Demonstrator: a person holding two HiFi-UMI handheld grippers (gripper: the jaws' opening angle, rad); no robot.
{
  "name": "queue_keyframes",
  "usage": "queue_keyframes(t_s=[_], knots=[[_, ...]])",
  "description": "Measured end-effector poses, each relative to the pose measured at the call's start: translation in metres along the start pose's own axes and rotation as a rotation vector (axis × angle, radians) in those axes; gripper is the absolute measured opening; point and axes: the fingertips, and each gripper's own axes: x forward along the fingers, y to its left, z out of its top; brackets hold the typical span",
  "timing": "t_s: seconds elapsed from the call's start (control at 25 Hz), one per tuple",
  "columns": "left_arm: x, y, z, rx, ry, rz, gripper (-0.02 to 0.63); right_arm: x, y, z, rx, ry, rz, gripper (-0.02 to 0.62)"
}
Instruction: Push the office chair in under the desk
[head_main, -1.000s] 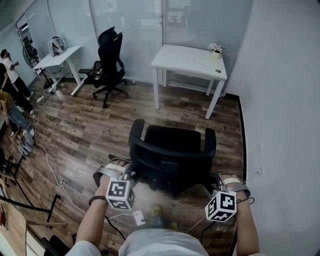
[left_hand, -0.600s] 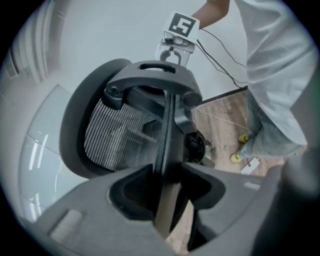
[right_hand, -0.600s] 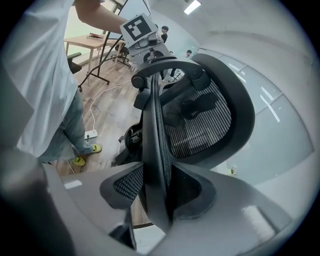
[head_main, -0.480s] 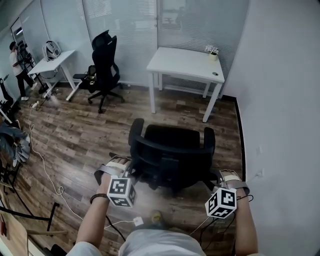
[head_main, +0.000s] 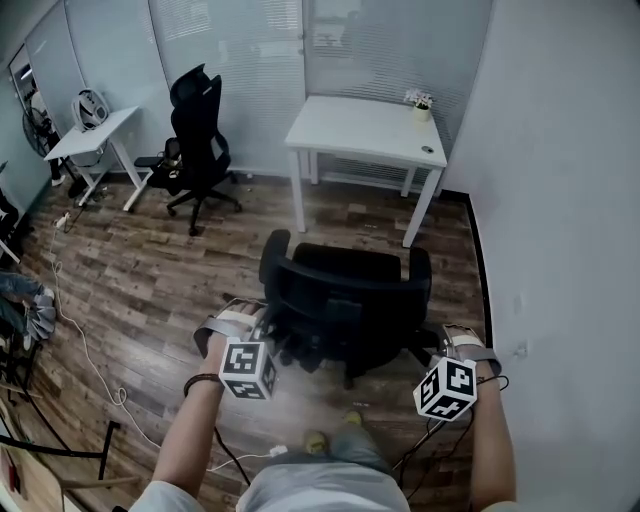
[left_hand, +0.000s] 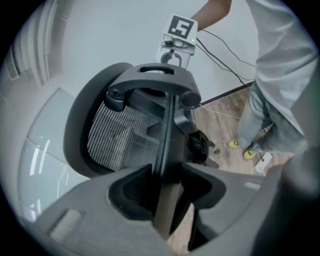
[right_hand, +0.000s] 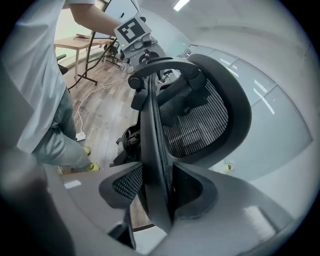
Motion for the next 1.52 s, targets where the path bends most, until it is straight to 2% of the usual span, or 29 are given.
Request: queue_keyframes(t_s=[0.24, 0.72, 1.08, 1.52], knots=[[0.034, 0.041, -0.007, 0.010, -0.013, 0.009, 0.181, 0.028, -0.041, -0.006, 0.014, -0.003, -0.013, 0.181], [0.123, 0.136, 0.008, -0.003, -0.025, 0.022, 0.184, 0.089, -0.151, -0.049, 0.011, -0.011, -0.058, 0.192], [0.191, 0.210, 0.022, -0.034, 0.007, -0.010, 0.183, 0.133, -0.237, -0.086, 0.004, -0.033, -0.037, 0.201], [0.245, 0.259, 0.023, -0.016, -0.008, 0.026, 0.183, 0.184, -0.301, -0.110, 0.003, -0.004, -0.078, 0.209]])
